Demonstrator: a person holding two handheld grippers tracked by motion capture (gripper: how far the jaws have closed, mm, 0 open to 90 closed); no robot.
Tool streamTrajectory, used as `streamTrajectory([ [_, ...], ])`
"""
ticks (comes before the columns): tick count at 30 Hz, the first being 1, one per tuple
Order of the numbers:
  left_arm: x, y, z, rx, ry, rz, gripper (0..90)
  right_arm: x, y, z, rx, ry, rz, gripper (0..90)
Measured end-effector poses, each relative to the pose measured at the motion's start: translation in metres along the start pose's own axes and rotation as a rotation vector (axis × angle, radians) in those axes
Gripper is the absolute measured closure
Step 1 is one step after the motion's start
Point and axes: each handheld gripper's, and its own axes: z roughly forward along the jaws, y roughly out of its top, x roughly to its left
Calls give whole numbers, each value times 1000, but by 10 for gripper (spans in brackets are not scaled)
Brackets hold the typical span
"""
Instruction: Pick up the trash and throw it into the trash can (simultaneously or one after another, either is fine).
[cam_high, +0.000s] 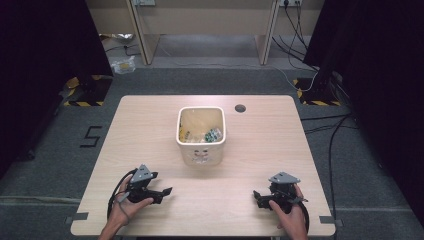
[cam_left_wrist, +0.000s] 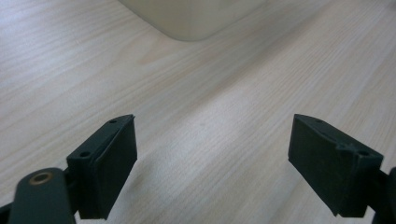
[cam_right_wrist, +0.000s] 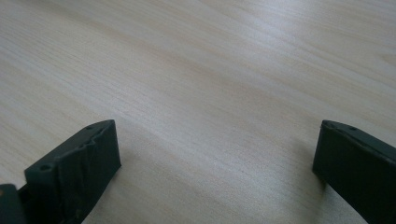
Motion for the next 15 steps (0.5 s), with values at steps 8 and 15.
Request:
streamTrajectory([
  [8, -4, -6, -5, 18, 8, 15, 152, 0, 0, 0, 0, 0, 0, 8],
  [15, -7, -12, -7, 31, 15, 26, 152, 0, 0, 0, 0, 0, 0, 8],
])
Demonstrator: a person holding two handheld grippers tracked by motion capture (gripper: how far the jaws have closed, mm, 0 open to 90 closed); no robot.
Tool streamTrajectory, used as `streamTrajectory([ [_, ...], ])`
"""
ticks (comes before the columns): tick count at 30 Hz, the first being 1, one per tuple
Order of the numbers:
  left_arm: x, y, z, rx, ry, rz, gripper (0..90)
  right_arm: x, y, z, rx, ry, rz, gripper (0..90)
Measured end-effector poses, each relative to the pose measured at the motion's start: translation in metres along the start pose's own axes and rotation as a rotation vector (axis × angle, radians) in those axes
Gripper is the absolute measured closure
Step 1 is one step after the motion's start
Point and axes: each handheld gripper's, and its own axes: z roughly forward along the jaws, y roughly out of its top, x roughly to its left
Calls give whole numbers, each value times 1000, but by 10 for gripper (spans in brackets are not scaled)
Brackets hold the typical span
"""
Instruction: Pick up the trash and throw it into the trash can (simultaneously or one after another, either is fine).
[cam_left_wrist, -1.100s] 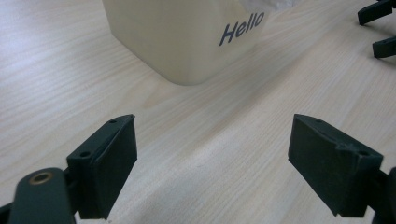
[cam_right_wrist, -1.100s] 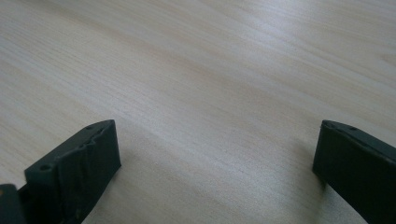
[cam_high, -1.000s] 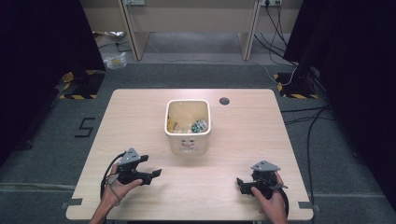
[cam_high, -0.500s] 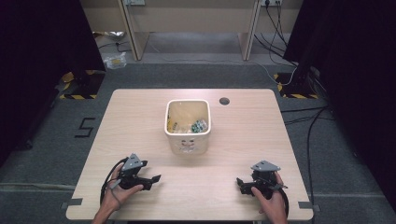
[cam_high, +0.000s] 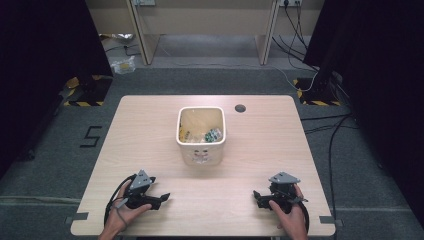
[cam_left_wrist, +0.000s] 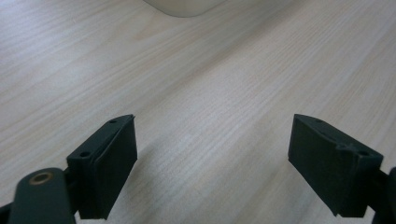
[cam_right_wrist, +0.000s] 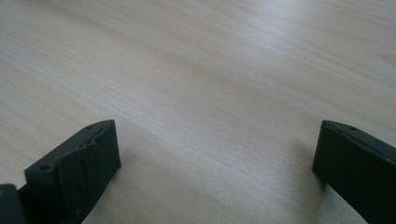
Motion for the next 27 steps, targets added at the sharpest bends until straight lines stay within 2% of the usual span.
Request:
streamTrajectory([
  [15, 0, -9, -2, 15, 6, -19, 150, 0, 0, 0, 0, 0, 0, 8],
  [20, -2, -9, -1, 27, 22, 18, 139, 0, 0, 0, 0, 0, 0, 8],
  [27, -3, -8, 0, 28, 24, 17, 131, 0, 0, 0, 0, 0, 0, 8],
])
